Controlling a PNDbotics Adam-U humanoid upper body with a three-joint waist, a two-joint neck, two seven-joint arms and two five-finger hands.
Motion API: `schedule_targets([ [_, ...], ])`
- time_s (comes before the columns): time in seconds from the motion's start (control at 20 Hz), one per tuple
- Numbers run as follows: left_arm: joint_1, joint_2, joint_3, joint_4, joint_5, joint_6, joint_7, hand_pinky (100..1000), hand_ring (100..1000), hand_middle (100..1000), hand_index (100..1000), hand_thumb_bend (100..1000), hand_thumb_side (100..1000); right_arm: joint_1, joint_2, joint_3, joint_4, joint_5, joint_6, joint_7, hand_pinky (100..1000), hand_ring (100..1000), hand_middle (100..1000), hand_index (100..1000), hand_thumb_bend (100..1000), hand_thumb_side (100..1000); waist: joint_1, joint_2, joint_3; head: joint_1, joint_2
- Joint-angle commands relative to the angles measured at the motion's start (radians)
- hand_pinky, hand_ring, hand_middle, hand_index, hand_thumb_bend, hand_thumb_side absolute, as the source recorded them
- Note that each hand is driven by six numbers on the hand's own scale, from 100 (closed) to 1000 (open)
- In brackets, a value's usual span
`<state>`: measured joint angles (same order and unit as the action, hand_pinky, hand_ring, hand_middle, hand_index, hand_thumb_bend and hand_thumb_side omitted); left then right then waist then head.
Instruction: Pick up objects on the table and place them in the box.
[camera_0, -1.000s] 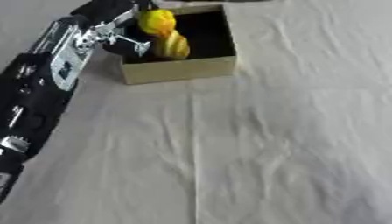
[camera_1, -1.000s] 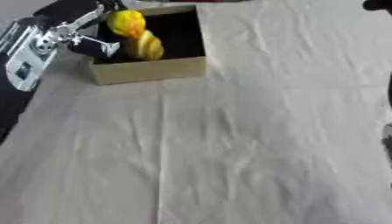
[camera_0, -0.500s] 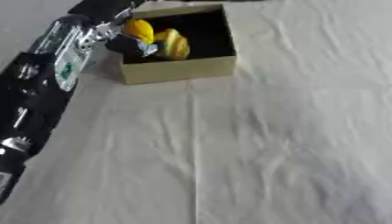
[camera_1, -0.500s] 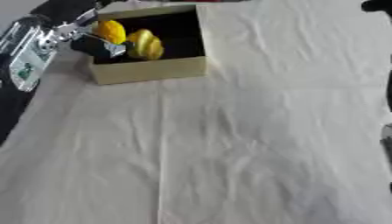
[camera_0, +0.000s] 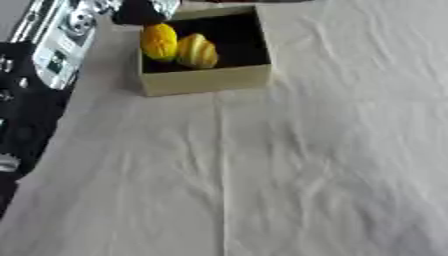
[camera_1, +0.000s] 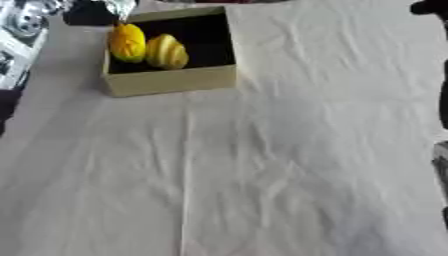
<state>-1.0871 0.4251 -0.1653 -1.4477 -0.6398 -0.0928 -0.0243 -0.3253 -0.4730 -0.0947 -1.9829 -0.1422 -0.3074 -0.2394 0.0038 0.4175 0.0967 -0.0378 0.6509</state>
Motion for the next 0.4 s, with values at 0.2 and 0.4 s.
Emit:
schedule_targets([
  [0.2, 0.177, 0.155, 0.130, -0.518, 0.489, 0.127, 0.241, 801, 851, 799, 908, 100, 536, -0.027, -0.068, -0.029, -0.017, 0.018, -0.033, -0.031, 851, 654, 692, 779, 100, 476, -0.008, -0.037, 0.012, -0.020, -0.006],
  [0.4, 0.302, 0.204, 0.191, -0.550, 0.613, -0.040, 0.391, 797, 840, 791, 896, 100, 518, -0.035, -0.089, -0.040, -0.017, 0.030, -0.052, -0.052, 848, 664, 700, 781, 100, 454, -0.022, -0.038, 0.024, -0.021, -0.012],
])
